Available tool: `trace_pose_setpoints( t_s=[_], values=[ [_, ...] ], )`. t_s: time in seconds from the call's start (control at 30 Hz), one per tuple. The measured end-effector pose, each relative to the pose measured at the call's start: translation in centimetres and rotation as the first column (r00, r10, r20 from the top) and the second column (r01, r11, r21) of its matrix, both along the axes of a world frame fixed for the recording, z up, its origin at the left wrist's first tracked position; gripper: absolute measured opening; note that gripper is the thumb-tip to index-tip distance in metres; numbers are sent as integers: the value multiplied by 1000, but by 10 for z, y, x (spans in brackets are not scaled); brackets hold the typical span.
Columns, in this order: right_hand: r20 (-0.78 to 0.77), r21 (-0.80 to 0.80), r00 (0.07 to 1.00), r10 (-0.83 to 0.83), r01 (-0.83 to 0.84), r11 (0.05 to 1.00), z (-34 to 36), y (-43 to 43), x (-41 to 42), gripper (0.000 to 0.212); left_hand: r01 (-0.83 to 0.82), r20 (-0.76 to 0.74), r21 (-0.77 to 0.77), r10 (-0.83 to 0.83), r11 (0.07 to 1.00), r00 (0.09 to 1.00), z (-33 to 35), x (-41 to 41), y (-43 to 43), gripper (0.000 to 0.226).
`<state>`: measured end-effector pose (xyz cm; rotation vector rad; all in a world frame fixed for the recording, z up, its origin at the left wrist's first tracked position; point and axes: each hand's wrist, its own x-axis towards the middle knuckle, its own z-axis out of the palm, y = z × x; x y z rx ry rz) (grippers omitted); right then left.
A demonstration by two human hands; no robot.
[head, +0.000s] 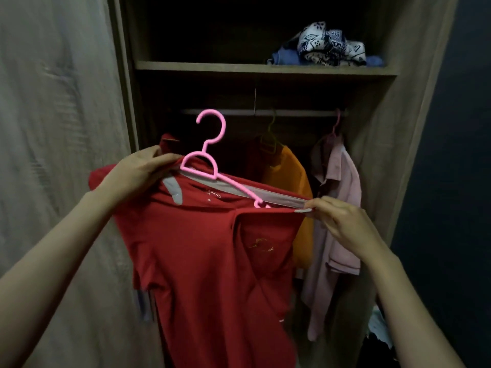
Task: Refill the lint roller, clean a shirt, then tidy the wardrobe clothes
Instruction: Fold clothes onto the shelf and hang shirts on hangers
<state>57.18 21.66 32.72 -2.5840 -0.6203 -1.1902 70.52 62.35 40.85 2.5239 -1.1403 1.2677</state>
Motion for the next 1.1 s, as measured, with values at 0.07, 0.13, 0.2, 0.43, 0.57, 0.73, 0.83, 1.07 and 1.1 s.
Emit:
trace_pose_setpoints(
  t_s=[0.07, 0.13, 0.2, 0.43, 0.57, 0.73, 0.83, 1.07, 1.1],
  values=[
    [-13, 43, 999, 29, -28, 999, 4, 2, 5, 28, -14, 14, 138, 12, 990, 1000, -3, 1, -2, 37],
    [-12, 110, 996, 93, -92, 990, 10, 11, 10, 23, -58, 44, 212, 50, 976, 998, -7, 0, -8, 32],
    [2, 195, 979, 203, -199, 960, 16, 30, 12, 20, -115, 40, 94, 111, 989, 993, -7, -6, -16, 28],
    [-47, 329, 999, -18, 33, 944, 25, 48, 33, 56, -2, -25, -238, -4, 971, 1000, 5, -29, -38, 43],
    [-39, 255, 997, -60, 68, 964, 23, 54, 39, 45, 9, -71, -182, -22, 983, 997, 8, -23, -47, 45],
    [7, 236, 993, -114, 109, 966, 29, 54, 35, 34, 80, -118, -291, -119, 953, 986, 5, -18, -59, 38],
    [-15, 298, 996, -90, 91, 950, 29, 40, 32, 44, 195, -83, -575, -294, 795, 952, 1, -24, -67, 21],
    [-16, 424, 989, -147, 140, 895, 41, 20, 10, 21, 226, -344, -612, -513, 758, 787, -8, -25, -73, 32],
    [-16, 445, 984, -179, 167, 880, 42, 17, 7, 21, 184, -398, -558, -455, 809, 797, -10, -23, -69, 36]
  ],
)
